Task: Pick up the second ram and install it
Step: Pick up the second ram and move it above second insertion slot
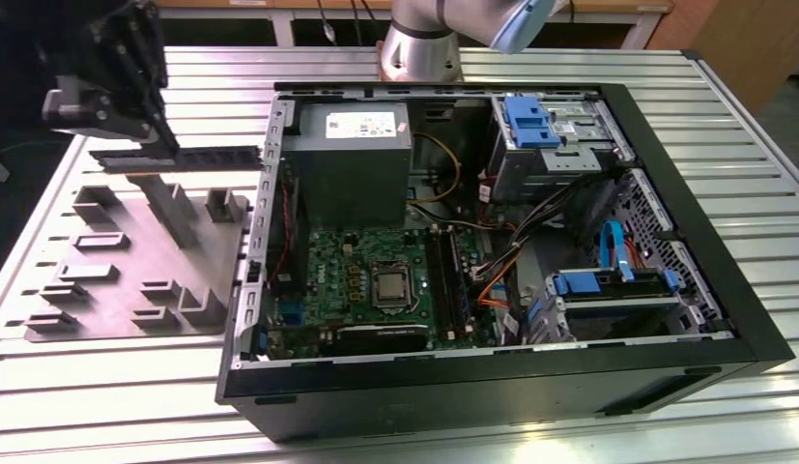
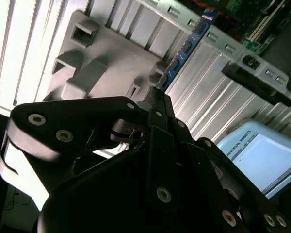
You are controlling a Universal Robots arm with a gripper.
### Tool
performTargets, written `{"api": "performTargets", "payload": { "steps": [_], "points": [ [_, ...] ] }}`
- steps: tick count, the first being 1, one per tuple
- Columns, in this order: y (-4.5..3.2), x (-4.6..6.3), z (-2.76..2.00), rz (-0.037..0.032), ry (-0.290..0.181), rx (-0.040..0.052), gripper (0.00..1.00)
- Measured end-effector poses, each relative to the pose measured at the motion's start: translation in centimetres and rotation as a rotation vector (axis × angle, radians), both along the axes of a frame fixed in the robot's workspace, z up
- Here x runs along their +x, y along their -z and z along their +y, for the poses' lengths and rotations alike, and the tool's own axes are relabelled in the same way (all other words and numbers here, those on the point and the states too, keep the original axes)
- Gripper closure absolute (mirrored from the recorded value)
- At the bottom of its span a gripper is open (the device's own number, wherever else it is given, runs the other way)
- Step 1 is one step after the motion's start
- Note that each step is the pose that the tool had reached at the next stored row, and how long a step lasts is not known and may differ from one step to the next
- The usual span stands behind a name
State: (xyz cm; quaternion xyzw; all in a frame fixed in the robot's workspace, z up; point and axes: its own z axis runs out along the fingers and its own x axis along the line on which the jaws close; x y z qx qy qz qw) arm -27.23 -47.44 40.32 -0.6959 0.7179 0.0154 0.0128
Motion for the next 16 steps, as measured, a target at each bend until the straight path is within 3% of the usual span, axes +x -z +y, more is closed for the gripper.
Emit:
{"api": "performTargets", "payload": {
  "steps": [16],
  "points": [
    [0.0, 7.3, 0.0, 0.0049, 0.0, -0.0001, 0.89]
  ]
}}
